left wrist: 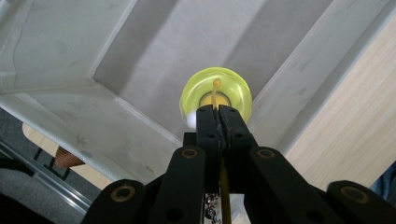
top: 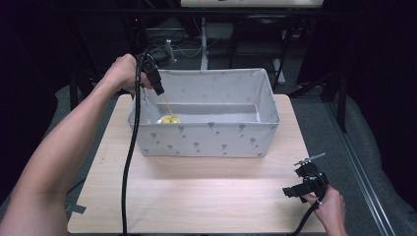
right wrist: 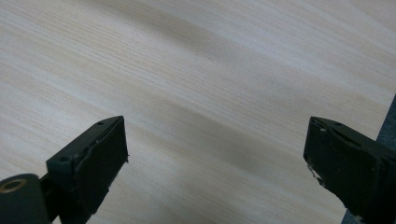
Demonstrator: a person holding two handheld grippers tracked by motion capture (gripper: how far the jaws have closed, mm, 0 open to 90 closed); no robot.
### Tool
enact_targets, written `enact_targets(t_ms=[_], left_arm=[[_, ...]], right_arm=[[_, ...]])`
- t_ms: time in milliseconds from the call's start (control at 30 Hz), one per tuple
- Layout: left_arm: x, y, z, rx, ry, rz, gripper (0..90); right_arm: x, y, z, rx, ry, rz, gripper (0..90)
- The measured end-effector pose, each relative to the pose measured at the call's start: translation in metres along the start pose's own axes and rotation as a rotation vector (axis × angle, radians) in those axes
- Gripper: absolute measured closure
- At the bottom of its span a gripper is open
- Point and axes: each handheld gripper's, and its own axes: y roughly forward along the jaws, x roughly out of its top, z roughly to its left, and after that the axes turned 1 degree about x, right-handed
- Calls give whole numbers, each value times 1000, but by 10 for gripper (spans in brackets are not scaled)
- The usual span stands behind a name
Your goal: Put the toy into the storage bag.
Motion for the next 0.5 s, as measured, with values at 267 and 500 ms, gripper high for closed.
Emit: enact_targets(t_ms=[267,500], left_arm=[[-11,16,2,-17,-1,23,880],[-22,30,3,-37,-18,38,880]], right_arm=[[0,0,0,-2,-1,1,60],[0,1,1,9,4,-2,60]])
